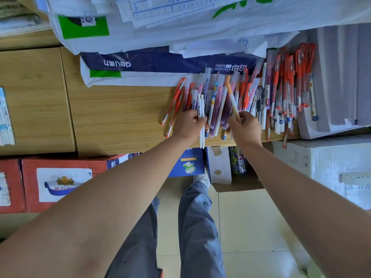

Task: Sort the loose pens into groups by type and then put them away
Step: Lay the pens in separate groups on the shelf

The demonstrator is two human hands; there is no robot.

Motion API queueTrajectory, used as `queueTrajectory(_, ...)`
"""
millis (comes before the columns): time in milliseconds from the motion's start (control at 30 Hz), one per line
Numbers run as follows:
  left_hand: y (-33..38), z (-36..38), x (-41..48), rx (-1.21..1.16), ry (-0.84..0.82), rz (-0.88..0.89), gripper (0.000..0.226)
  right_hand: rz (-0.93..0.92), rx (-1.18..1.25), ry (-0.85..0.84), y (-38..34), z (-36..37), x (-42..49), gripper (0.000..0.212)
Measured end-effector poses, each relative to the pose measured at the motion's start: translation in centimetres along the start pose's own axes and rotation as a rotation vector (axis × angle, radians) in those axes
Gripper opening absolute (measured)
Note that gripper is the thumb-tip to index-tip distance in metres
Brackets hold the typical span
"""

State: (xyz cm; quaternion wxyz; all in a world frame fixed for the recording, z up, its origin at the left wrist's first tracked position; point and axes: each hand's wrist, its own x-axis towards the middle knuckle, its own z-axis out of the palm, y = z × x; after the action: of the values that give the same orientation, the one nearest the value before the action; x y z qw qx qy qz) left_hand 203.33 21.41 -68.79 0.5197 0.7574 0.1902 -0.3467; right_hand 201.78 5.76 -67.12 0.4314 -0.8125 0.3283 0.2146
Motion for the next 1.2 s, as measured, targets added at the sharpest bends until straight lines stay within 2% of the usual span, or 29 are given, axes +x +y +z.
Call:
queueTrajectory(100,0.1,-0.2,-0.2,0.004,-0.013,-0.009,0.030,-0.029,-0.111,-0.050,-0.1,0.6,0.1,0.008)
queueTrajectory(233,-0.2,-0.5,-0.4,0.015,0.003,-0.005,0.027,-0.047,-0.247,0.056,0.0,1.8,0.5,0.036)
queueTrajectory(300,-0.3,-0.8,-0.3,0.014,-0.001,-0.015,0.024,-0.025,-0.291,0.084,-0.1,2.2,0.5,0.043)
queueTrajectory(367,-0.5,-0.9,-0.2,0.003,-0.010,-0.031,0.019,-0.003,-0.289,0.093,-0.3,2.5,0.4,0.042)
queueTrajectory(533,-0.7,-1.3,-0.2,-0.023,-0.012,-0.057,0.014,0.059,-0.240,0.006,-0.7,2.6,0.9,0.024)
queueTrajectory(767,-0.5,-1.3,-0.4,-0.045,-0.005,-0.055,0.011,0.006,-0.130,-0.103,-0.6,1.5,0.4,0.013)
queueTrajectory(1033,0.1,-1.9,-1.5,-0.057,0.013,-0.040,0.014,-0.103,-0.030,-0.284,-0.7,-0.2,-0.9,0.019)
queueTrajectory(1200,0.1,-3.4,-2.7,-0.072,0.077,-0.020,0.013,-0.140,-0.071,-0.342,-1.5,-0.3,-2.0,0.026)
